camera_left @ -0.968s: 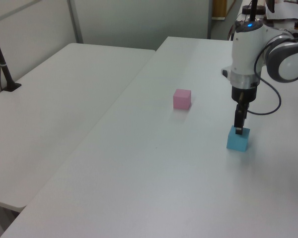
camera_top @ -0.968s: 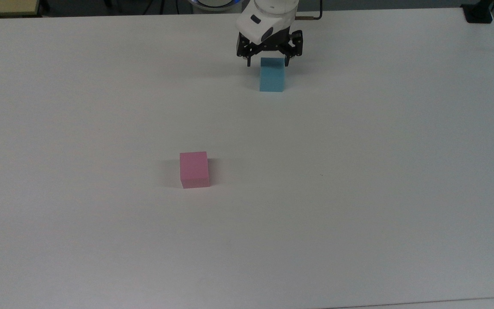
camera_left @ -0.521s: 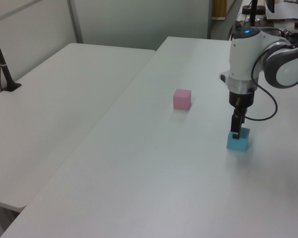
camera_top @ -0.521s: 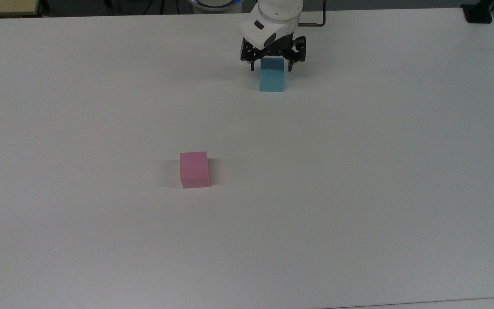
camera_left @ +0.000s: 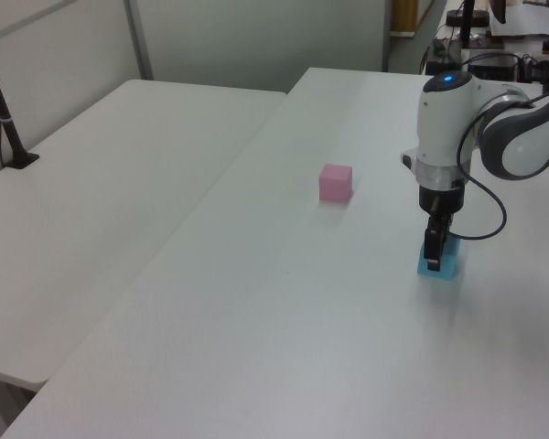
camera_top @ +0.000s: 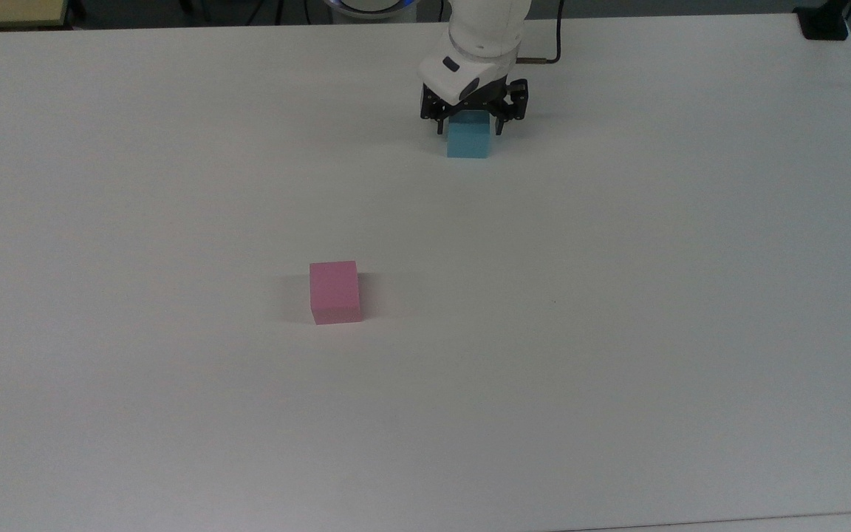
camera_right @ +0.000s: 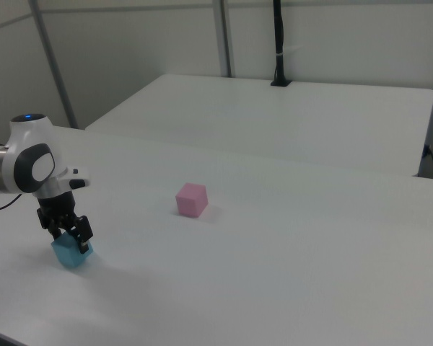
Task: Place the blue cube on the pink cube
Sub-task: 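Close the gripper on the light-blue cube, then lift the light-blue cube and carry it toward the pink cube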
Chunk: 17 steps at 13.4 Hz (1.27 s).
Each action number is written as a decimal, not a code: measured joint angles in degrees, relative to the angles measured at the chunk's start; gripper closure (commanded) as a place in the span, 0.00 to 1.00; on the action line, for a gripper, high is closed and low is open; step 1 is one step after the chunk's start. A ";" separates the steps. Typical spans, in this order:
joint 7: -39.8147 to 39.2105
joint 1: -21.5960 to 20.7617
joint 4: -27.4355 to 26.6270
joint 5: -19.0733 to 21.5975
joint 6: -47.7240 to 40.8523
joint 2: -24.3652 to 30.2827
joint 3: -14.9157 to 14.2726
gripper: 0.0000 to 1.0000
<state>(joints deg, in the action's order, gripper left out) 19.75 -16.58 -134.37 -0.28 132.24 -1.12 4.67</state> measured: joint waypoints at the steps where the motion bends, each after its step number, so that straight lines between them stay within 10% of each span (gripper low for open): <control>1: 0.00 0.00 0.00 0.00 0.18 -0.19 0.00 0.67; 8: -0.36 -0.02 2.70 -0.04 -4.48 0.43 -0.01 0.75; 17: -7.97 3.31 34.05 -0.07 -43.78 6.05 -0.94 0.73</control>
<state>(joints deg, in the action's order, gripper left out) 11.78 -13.27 -100.32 -0.36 88.45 4.93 3.73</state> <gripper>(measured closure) 0.401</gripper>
